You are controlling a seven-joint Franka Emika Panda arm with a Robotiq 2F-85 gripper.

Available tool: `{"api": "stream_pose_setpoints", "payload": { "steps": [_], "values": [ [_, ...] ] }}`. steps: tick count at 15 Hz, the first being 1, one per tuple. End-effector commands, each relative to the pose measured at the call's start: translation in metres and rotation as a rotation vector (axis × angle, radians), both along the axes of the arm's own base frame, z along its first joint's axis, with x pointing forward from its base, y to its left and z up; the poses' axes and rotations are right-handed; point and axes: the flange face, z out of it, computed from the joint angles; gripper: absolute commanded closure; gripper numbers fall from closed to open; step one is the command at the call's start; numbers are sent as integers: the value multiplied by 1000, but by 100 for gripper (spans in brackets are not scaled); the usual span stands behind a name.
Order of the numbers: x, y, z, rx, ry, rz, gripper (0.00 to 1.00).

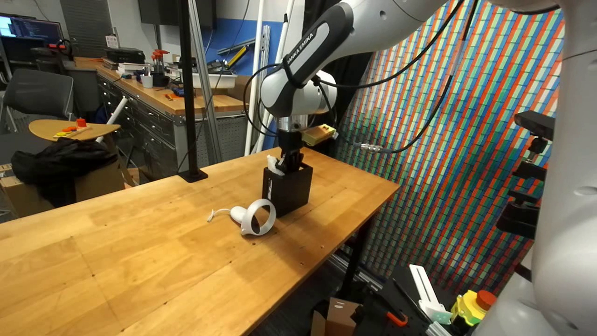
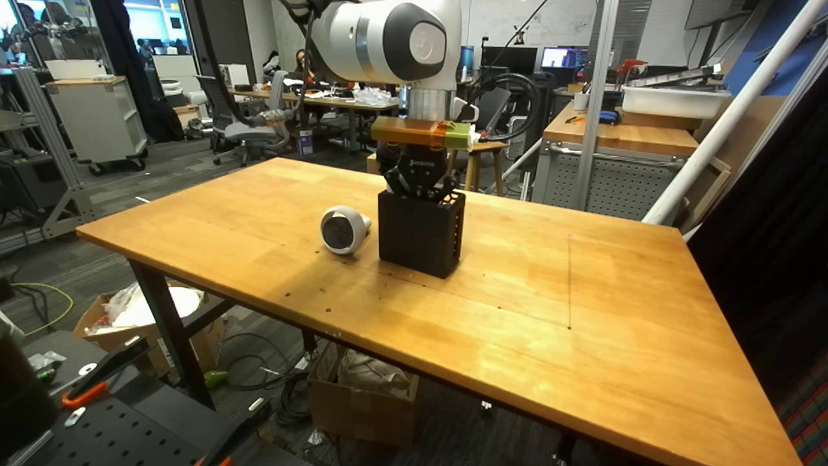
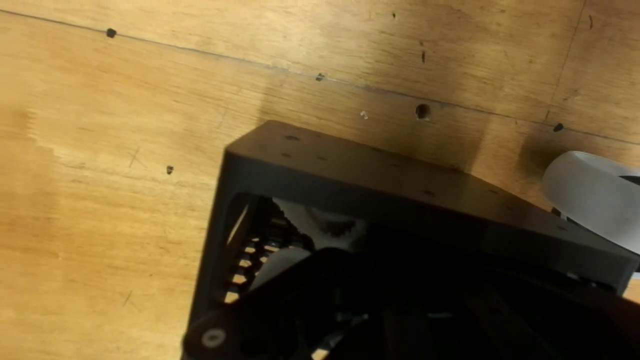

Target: Pick up the white towel from the table and put it in the small basket.

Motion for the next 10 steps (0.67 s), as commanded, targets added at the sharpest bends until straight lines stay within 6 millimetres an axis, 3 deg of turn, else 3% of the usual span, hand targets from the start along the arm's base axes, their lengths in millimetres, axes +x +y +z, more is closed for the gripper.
{"api": "stream_pose_setpoints", "payload": {
  "steps": [1,6,10],
  "values": [
    [-10,2,31,-5,-9,2,100],
    [-15,21,78,-38,-55,16,100],
    [-13,49,116,-89,-70,65,100]
  ]
}}
